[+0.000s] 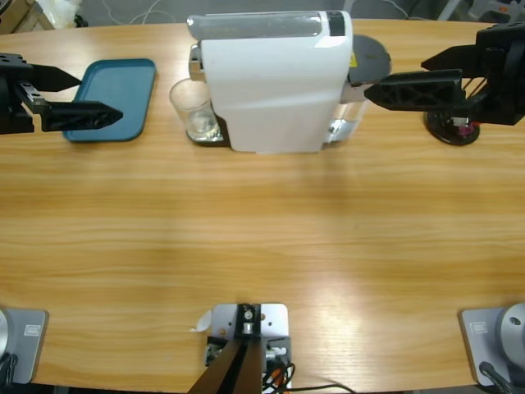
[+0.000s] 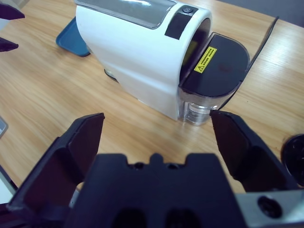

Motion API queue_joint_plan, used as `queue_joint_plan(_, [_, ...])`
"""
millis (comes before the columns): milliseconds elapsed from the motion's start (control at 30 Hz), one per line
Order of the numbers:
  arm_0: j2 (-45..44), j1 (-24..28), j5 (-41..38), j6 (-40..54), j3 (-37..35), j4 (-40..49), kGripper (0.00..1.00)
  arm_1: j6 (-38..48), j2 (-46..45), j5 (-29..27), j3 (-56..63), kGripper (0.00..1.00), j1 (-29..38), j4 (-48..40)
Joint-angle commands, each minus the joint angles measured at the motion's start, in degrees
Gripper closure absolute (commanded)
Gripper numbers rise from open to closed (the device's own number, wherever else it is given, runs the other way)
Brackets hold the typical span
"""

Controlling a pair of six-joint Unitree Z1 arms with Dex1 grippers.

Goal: Pour coffee

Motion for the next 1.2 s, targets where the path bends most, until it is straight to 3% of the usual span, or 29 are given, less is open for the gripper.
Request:
queue_joint_plan(33, [-1.8, -0.6, -0.5, 0.0, 3.2, -0.4, 0.0, -0.1, 2.2, 0.3, -2.8, 0.0, 0.6, -1.3])
queue_joint_plan(1200, [-3.5, -0.6, -0.4, -0.1, 4.8, -0.4, 0.0, -0.1, 2.0, 0.2, -5.4, 0.0, 0.6, 0.7])
